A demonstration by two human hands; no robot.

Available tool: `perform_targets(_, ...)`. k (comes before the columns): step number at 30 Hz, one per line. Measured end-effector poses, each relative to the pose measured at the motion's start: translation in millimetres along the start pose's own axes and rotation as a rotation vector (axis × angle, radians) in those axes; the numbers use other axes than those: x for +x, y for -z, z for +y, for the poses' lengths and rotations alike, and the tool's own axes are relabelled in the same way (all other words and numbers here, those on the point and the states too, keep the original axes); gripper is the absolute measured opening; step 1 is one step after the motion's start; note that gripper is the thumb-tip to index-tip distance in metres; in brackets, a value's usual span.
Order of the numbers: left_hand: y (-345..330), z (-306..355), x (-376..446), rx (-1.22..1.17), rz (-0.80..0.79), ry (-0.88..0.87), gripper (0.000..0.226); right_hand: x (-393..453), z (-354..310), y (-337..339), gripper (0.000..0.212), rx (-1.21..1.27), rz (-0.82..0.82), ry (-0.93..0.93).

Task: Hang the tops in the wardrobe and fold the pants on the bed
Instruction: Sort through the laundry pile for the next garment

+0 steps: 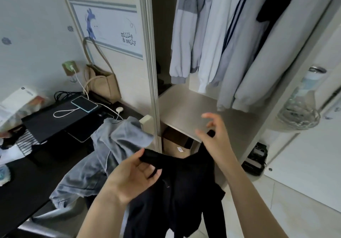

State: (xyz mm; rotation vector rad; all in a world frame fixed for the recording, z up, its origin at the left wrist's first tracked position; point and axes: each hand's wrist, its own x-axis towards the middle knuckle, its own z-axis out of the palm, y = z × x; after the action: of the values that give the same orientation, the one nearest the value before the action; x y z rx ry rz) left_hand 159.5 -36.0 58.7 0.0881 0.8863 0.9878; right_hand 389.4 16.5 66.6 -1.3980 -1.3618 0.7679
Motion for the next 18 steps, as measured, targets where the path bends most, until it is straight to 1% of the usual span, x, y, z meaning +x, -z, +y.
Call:
perform_targets(2, -24.2, 9.9, 10.8, 0.052, -0.017, -0.008, 0.023, 10.9, 14.3, 4.7, 0.028, -0.282, -0.214, 0.098)
perform_targets(3, -37.5, 15.6, 22.3, 0.078, -0.02, -0.021, 0.021, 20.8, 24.5, 8.5, 0.028, -0.423, -0.314, 0.102)
perform_targets(5, -56.1, 24.3, 36.5, 0.108, -0.007, -0.043, 0.015, 31.3, 42.4, 13.8, 0.035, -0.673, -0.479, 0.04)
perform_targets(6, -66.4, 28.4, 44.9, 0.121, -0.011, -0.045, 0.013, 36.4, 52.3, 17.5, 0.037, -0.751, -0.532, -0.016)
perform_targets(7, -74.2, 32.2, 51.1, 0.128, -0.017, -0.041, 0.012, 39.9, 61.5, 20.3, 0.037, -0.8, -0.566, -0.062)
perform_targets(8, -83.4, 36.3, 59.4, 0.145, -0.037, -0.035, 0.01, 45.3, 69.8, 24.7, 0.035, -0.828, -0.553, -0.089)
perform_targets(10, -97.1, 47.3, 70.7, 0.171, -0.117, -0.004, 0.008, 54.4, 80.1, 31.3, 0.024, -0.819, -0.403, -0.065)
perform_targets(11, -102.2, 55.2, 74.9, 0.211, -0.172, 0.008, 0.01, 59.6, 82.2, 35.0, 0.019, -0.746, -0.29, -0.07)
perform_targets(12, -109.1, 65.4, 79.7, 0.291, -0.219, 0.003, 0.011, 68.0, 81.4, 40.6, 0.016, -0.63, -0.197, -0.122)
perform_targets(13, -111.5, 76.0, 81.6, 0.408, -0.245, -0.026, 0.015, 74.9, 78.7, 44.5, 0.015, -0.433, -0.132, -0.21)
perform_targets(14, -118.3, 91.0, 88.7, 0.554, -0.255, -0.076, 0.019, 88.4, 71.9, 48.8, 0.014, -0.142, -0.093, -0.345)
perform_targets(16, -121.9, 110.0, 100.2, 0.78, -0.156, -0.235, 0.015, 103.9, 51.6, 50.3, 0.01, 0.579, -0.143, -0.636)
perform_targets(17, -124.0, 118.1, 111.2, 0.849, -0.087, -0.323, 0.009, 113.4, 40.7, 49.0, 0.012, 0.835, -0.143, -0.72)
perform_targets(18, -126.9, 126.2, 127.0, 0.914, -0.006, -0.41, 0.007, 124.9, 31.1, 44.9, 0.017, 0.998, -0.107, -0.747)
